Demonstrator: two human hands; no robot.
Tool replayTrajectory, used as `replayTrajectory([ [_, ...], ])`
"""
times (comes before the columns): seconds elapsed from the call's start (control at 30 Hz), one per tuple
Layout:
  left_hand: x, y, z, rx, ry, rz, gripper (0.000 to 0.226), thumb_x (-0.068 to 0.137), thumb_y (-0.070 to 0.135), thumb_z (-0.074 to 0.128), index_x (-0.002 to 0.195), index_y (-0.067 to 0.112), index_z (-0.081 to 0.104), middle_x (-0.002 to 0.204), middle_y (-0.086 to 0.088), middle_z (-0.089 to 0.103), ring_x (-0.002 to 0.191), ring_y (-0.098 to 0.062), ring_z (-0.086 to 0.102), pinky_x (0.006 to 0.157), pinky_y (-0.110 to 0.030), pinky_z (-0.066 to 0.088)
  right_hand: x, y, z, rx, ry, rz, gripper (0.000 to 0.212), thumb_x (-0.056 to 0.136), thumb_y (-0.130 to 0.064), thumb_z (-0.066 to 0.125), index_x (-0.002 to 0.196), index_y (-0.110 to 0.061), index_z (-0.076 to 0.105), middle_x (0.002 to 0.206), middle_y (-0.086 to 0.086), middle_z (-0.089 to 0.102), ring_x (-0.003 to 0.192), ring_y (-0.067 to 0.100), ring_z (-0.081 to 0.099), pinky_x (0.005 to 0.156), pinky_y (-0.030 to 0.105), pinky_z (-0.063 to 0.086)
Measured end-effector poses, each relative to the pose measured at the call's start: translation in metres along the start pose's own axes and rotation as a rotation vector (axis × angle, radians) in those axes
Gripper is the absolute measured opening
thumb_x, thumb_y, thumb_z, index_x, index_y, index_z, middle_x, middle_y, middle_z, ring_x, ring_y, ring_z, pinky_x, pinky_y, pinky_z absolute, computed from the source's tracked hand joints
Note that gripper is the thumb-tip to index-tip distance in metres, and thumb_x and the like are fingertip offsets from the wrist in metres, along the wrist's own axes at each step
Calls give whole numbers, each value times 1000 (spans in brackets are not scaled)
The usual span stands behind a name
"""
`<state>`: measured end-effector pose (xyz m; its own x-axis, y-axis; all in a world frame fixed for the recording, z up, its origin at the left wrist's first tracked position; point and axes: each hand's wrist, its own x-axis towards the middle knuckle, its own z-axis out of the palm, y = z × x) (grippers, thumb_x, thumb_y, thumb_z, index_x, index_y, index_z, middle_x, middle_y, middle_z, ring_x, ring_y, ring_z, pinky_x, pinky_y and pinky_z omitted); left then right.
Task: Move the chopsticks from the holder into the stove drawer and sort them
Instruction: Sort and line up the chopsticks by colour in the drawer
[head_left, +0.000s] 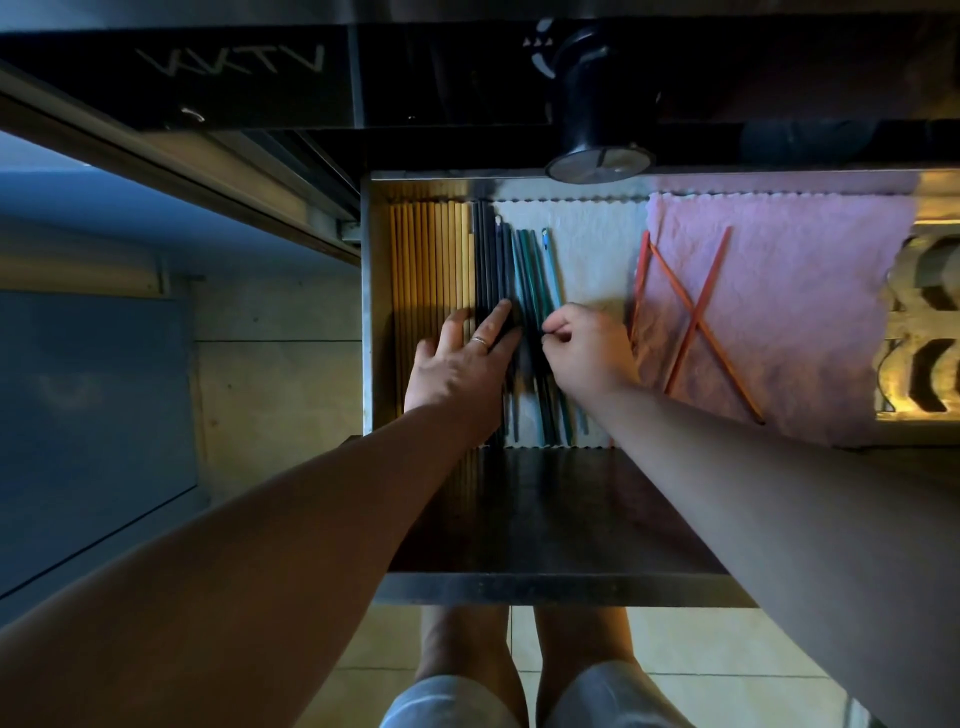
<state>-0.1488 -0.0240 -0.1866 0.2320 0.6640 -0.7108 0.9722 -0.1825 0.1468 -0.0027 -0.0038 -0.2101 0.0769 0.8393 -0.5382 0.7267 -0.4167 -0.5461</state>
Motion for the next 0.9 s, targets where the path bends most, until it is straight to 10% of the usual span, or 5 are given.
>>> replayTrajectory([
  [0.9,-2,-3,2,-54,8,11,81,91,18,52,151,49,6,160,17,-21,146,-28,-7,109,-51,30,9,-26,-1,-376,-60,-81,18,92,-22,55,100,-11,66,103,11,64,95,34,62,76,35,51],
])
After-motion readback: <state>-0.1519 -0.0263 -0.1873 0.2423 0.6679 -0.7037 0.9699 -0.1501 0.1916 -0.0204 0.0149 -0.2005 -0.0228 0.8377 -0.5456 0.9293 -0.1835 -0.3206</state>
